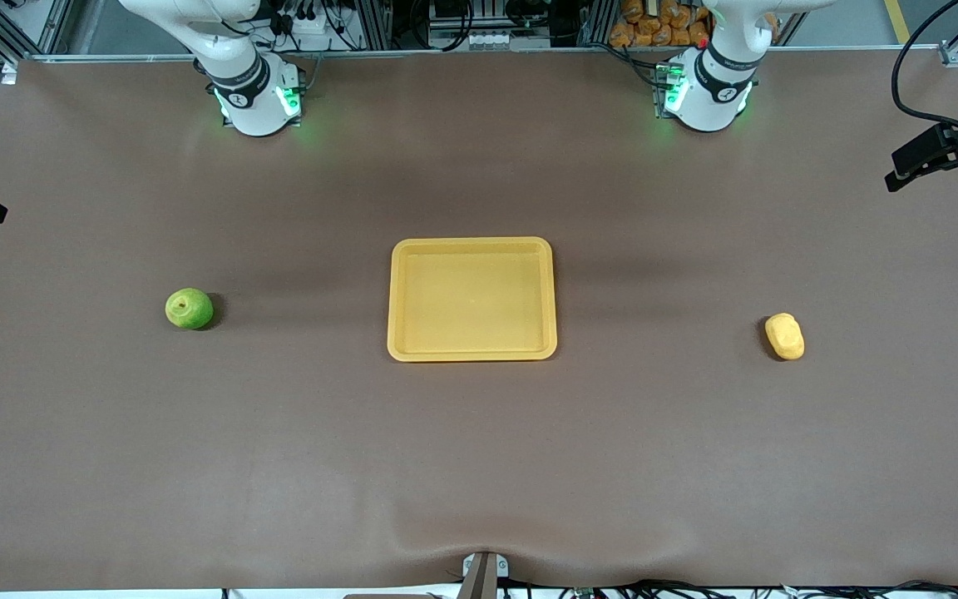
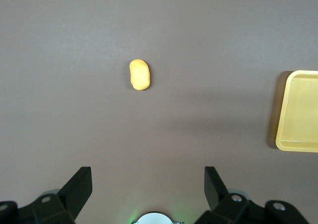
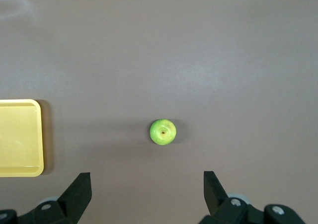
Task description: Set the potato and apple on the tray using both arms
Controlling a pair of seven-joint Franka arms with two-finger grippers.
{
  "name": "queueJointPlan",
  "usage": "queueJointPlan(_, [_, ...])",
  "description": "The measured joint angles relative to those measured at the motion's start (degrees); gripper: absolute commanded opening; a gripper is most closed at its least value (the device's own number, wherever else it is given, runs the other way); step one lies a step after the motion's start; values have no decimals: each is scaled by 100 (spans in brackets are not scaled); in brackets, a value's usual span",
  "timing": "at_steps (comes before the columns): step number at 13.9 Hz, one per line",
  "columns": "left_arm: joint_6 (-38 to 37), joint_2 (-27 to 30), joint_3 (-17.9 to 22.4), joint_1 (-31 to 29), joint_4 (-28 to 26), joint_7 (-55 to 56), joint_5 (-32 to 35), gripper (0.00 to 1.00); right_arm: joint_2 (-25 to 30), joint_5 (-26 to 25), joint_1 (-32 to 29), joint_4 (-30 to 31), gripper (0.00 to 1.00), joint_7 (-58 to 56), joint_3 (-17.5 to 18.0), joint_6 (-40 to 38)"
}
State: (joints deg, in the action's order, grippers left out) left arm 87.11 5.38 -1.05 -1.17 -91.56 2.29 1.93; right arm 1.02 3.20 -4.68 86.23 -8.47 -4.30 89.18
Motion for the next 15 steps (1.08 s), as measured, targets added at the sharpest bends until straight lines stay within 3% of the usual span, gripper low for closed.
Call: queueJointPlan(15, [-18,-194,-3,-171,-121,-17,0,100,-91,2,95,0,100,-1,26,72])
